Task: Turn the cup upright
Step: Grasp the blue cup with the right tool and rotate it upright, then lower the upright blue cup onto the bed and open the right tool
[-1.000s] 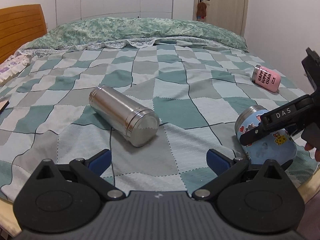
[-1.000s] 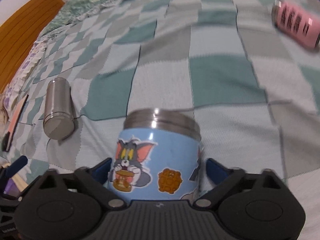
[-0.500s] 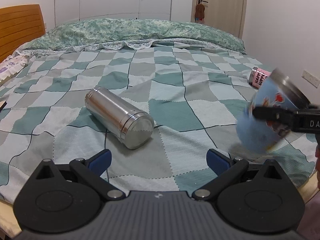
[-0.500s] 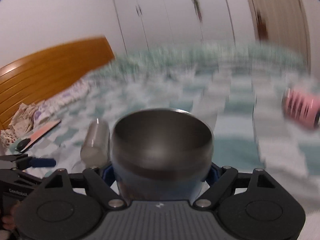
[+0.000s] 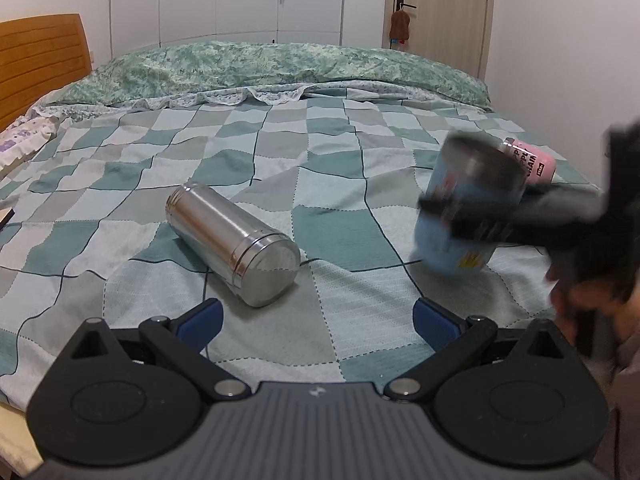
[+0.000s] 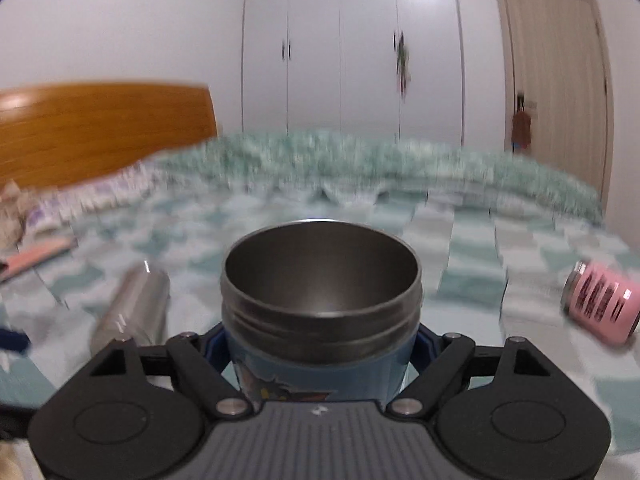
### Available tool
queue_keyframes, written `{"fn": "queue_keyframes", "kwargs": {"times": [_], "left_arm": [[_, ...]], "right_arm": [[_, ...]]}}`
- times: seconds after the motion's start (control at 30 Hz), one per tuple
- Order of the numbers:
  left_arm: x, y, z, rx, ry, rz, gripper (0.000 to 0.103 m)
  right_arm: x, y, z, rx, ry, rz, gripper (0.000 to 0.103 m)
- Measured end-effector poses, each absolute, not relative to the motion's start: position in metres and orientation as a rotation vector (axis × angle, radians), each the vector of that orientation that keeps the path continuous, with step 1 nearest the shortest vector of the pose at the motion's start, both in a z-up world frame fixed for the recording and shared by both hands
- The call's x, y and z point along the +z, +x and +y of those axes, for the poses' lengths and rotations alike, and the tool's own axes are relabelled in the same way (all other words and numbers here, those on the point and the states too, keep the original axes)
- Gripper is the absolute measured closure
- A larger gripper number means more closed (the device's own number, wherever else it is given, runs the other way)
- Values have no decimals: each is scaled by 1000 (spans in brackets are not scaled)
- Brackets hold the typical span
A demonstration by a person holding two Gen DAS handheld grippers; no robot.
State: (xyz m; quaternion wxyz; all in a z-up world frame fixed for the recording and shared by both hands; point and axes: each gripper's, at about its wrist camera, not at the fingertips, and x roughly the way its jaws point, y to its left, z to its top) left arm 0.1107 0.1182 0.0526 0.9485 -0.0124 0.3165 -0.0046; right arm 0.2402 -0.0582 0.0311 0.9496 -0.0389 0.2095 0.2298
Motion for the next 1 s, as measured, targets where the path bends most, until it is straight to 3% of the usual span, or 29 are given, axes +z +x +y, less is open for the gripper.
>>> {"fn": "queue_keyframes", "kwargs": {"times": [0.1, 0.4, 0.47, 0.53, 0.73, 1.0], "left_arm": [[53, 111, 118, -10, -28, 641, 0], [58, 108, 113, -8, -25, 609, 0], [63, 101, 110, -8, -29, 570, 0], [68, 93, 105, -10, -28, 526, 0], [75, 64, 84, -13, -56, 404, 0], [52, 19, 58, 45, -97, 257, 0]], "right_arm": [[3, 240, -52, 465, -123, 426, 20], [6, 234, -52, 476, -127, 425, 20], [15, 225, -62, 489, -85, 384, 6], [27, 204, -78, 492, -39, 290, 0], [53, 135, -129, 513, -36, 99, 0], [36, 58, -196, 458, -76, 31, 0]]}}
